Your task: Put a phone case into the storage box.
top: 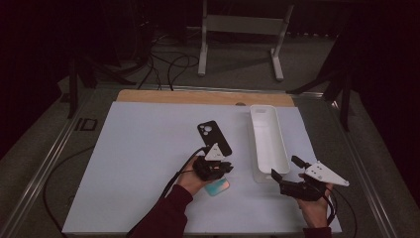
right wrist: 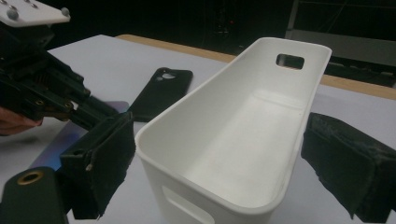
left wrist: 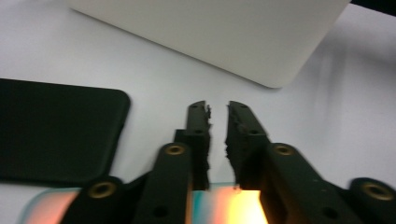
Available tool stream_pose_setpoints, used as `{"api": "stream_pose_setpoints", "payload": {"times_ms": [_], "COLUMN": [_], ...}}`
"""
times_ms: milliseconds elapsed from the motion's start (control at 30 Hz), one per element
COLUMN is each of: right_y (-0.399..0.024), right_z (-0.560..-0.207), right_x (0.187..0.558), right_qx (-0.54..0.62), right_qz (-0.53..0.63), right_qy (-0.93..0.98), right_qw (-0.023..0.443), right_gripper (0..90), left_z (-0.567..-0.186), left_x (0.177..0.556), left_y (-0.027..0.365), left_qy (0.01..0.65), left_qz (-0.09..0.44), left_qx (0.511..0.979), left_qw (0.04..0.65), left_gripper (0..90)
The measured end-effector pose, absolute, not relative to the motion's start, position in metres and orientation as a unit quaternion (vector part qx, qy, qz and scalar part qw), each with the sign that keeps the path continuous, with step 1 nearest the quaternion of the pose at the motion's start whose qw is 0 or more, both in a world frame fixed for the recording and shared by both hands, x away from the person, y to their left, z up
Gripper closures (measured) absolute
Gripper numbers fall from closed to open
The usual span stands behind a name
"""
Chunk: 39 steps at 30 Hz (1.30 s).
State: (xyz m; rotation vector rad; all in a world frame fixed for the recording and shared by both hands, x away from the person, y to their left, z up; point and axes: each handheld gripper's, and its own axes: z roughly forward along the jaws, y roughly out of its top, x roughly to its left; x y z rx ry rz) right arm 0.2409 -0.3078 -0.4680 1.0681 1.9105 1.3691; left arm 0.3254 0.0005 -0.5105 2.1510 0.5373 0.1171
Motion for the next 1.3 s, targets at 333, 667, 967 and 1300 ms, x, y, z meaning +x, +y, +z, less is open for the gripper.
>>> {"api": "stream_pose_setpoints", "payload": {"times_ms": [333, 667, 967, 1300], "right_y": [-0.307, -0.308, -0.309, -0.307], "right_z": [-0.468, -0.468, -0.468, -0.468], "right_x": [0.241, 0.240, 0.240, 0.240], "right_qx": [0.398, 0.397, 0.398, 0.397], "right_qz": [0.508, 0.508, 0.508, 0.506], "right_qy": [0.712, 0.711, 0.710, 0.712], "right_qw": [0.278, 0.280, 0.282, 0.282], "right_gripper": [9.6, 9.6, 9.6, 9.6], "left_z": [-0.522, -0.531, -0.527, -0.521], "left_x": [0.321, 0.316, 0.302, 0.283], "left_y": [-0.014, -0.017, -0.001, 0.055], "left_qy": [0.214, 0.216, 0.207, 0.220], "left_qz": [0.020, 0.011, 0.006, 0.024], "left_qx": [0.886, 0.897, 0.906, 0.913], "left_qw": [0.412, 0.386, 0.370, 0.343], "left_gripper": [90.0, 90.0, 90.0, 90.0]}}
